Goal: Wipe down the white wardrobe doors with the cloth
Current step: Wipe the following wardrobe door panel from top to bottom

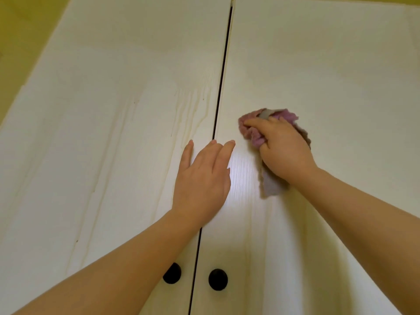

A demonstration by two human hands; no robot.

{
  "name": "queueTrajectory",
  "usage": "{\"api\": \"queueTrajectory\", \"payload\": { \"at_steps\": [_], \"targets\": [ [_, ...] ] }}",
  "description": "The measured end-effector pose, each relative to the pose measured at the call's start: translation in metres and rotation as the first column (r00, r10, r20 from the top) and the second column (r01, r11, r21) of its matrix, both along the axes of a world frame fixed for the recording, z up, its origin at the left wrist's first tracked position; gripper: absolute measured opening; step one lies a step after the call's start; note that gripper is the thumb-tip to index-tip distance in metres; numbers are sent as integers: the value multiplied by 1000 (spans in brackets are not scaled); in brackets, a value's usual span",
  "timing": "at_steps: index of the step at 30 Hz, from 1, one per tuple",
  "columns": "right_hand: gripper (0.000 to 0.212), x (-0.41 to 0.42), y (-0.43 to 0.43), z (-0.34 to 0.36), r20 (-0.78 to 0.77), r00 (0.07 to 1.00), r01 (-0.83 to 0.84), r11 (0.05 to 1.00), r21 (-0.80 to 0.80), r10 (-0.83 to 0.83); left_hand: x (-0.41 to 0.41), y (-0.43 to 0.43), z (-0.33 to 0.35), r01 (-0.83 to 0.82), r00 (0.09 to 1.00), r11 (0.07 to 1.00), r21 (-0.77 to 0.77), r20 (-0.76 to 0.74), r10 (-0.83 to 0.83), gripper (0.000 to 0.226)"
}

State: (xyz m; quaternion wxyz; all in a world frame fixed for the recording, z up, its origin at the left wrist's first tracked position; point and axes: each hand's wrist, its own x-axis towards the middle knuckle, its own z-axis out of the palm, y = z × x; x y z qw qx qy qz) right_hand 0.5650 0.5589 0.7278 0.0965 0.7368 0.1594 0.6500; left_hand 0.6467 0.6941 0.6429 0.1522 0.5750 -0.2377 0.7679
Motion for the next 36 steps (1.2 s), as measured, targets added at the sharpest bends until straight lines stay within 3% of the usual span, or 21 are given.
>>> {"api": "queueTrajectory", "payload": {
  "at_steps": [2,6,7,10,12,13,17,18,22,24,26,29,30,32,34,36],
  "targets": [
    [36,2,2,-11,23,999,-28,997,77,26,-2,-2,0,-10,1000,1000,3,-24,10,47],
    [42,-5,-10,-47,-109,994,2,965,-261,-31,-7,-5,-4,-36,998,998,54,-52,39,52],
    [41,-13,-16,-39,-124,991,17,967,-253,-50,-10,-7,-5,-56,997,996,71,-56,60,53],
    [37,-25,-34,0,-48,999,1,993,116,5,-16,-13,-2,-97,990,990,98,-93,107,55],
    [37,-22,-33,1,20,1000,-18,964,266,13,-19,-20,5,-119,986,988,97,-103,129,57],
    [36,-19,-26,-9,16,1000,-23,967,252,20,-20,-23,9,-120,986,988,94,-108,130,57],
    [40,-12,-21,-50,-148,988,-74,984,-162,50,-30,-39,27,-84,990,990,109,-101,95,56],
    [38,-18,-28,-43,-149,988,-55,983,-174,29,-32,-43,29,-103,987,986,135,-111,118,57],
    [31,-33,-62,-7,51,998,-45,974,223,35,-32,-47,30,-160,973,978,132,-147,179,61],
    [34,-27,-57,-11,99,995,-29,954,299,0,-28,-47,30,-156,978,981,118,-121,170,59],
    [38,-16,-43,-29,61,998,-16,982,190,5,-26,-47,30,-141,983,983,120,-102,153,58],
    [40,-17,-47,-42,-23,1000,16,981,-192,-20,-26,-46,28,-123,985,983,136,-102,137,56],
    [37,-25,-55,-34,-28,999,35,974,-225,-42,-25,-45,26,-130,983,980,150,-106,147,56],
    [33,-41,-69,-13,-63,998,17,999,-31,-18,-25,-41,23,-148,980,975,163,-109,167,55],
    [32,-40,-79,-2,66,995,-87,957,278,71,-25,-39,19,-150,979,975,165,-116,170,54],
    [33,-30,-63,-16,132,991,-75,941,329,33,-26,-38,18,-140,978,978,157,-131,162,54]
  ]
}}
